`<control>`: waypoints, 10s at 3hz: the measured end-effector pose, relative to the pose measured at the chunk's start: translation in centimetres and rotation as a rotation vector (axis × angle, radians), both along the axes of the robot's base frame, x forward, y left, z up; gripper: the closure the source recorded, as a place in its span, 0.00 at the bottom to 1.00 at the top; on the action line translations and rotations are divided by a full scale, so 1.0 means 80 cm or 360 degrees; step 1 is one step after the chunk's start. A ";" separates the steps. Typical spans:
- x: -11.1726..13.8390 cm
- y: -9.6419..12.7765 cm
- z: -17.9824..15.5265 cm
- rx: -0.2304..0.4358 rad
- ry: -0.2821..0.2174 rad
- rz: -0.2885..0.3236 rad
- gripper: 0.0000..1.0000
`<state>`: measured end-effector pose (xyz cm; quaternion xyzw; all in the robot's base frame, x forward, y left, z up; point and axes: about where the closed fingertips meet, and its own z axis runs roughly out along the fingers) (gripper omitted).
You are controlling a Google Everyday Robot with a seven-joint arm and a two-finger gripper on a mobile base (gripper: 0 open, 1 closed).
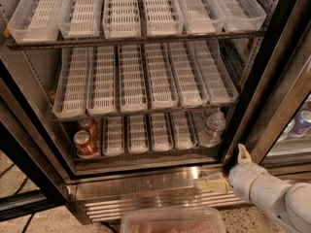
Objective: Pick water bottle from bottom shelf of fridge
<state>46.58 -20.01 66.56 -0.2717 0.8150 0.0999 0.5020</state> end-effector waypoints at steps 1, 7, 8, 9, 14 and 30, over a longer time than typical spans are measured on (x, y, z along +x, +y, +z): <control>0.025 -0.004 -0.005 0.0030 -0.0171 -0.0105 0.00; 0.088 0.013 -0.013 0.0113 -0.0613 -0.0376 0.00; 0.088 0.014 -0.013 0.0113 -0.0613 -0.0376 0.13; 0.088 0.014 -0.013 0.0113 -0.0613 -0.0376 0.19; 0.110 -0.012 -0.024 0.0046 -0.0623 -0.0484 0.16; 0.220 -0.054 -0.046 -0.0095 -0.0779 -0.0730 0.68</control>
Offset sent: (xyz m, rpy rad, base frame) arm 0.0551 0.0005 -0.0064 0.0533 -0.3397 -0.1720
